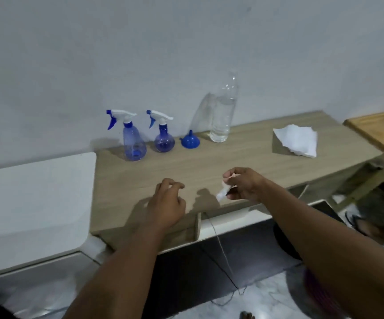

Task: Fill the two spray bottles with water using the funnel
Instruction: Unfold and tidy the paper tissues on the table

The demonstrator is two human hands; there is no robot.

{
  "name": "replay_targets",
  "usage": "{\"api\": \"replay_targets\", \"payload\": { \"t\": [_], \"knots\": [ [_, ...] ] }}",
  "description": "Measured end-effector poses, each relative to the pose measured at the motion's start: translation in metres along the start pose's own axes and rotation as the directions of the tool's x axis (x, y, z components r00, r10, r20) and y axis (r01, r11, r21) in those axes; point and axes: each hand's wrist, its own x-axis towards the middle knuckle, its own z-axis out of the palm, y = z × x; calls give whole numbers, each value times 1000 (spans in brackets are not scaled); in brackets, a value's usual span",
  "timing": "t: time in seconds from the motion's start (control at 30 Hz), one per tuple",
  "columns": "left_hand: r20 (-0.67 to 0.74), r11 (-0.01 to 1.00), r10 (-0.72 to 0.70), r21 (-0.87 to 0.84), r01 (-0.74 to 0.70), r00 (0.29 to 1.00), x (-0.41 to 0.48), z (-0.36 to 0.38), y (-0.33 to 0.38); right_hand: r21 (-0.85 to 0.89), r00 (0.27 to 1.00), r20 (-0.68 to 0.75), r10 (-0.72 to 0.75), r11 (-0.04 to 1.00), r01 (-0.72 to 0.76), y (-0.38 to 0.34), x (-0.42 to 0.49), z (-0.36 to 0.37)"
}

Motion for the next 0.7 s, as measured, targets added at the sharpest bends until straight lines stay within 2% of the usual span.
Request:
{"api": "replay_targets", "payload": {
  "t": [0.1,0.27,0.6,0.7],
  "knots": [
    [69,995,103,-13,-102,992,22,12,47,-19,996,-83,-30,999,29,-3,-13,-54],
    [133,983,175,30,-181,975,52,34,118,-40,993,-115,-26,999,22,-7,-42,-131],
    [239,960,260,44,-278,935,94,115,281,-308,963,-255,-89,951,7,27,-45,-311],
    [274,946,301,30,-321,913,103,150,339,-337,945,-300,-132,941,24,43,-48,-370]
  ]
}}
